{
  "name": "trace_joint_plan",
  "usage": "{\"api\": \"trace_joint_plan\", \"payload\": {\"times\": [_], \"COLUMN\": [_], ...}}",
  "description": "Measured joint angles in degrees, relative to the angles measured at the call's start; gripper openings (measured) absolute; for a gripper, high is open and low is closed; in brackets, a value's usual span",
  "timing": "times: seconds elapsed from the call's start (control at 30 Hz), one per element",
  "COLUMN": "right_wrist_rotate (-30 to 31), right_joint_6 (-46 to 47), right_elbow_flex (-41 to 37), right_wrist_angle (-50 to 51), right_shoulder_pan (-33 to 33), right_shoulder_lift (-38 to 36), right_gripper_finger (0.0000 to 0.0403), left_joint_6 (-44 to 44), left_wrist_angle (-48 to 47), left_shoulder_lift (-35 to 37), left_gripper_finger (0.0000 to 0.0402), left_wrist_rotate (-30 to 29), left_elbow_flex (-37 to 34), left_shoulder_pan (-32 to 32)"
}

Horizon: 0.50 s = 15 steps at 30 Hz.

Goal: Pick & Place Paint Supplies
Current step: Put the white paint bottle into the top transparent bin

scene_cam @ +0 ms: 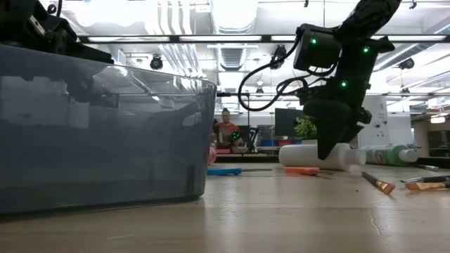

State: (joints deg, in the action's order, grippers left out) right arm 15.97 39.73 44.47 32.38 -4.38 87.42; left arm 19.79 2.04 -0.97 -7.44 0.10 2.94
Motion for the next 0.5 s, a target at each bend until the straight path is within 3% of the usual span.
{"api": "trace_joint_plan", "payload": {"times": [0.23, 0.5], "right_wrist_rotate": [0.0, 0.5], "right_joint_6": [-0.8, -0.7], "right_elbow_flex": [0.0, 0.0], "right_wrist_angle": [0.1, 0.1], "right_shoulder_pan": [0.0, 0.0], "right_shoulder_lift": [0.0, 0.0], "right_gripper_finger": [0.0207, 0.0198], "left_joint_6": [0.0, 0.0], "left_wrist_angle": [0.0, 0.0], "left_shoulder_lift": [0.0, 0.0], "left_gripper_finger": [0.0062, 0.0062], "left_wrist_rotate": [0.0, 0.0], "left_elbow_flex": [0.0, 0.0], "left_shoulder_pan": [0.0, 0.0]}}
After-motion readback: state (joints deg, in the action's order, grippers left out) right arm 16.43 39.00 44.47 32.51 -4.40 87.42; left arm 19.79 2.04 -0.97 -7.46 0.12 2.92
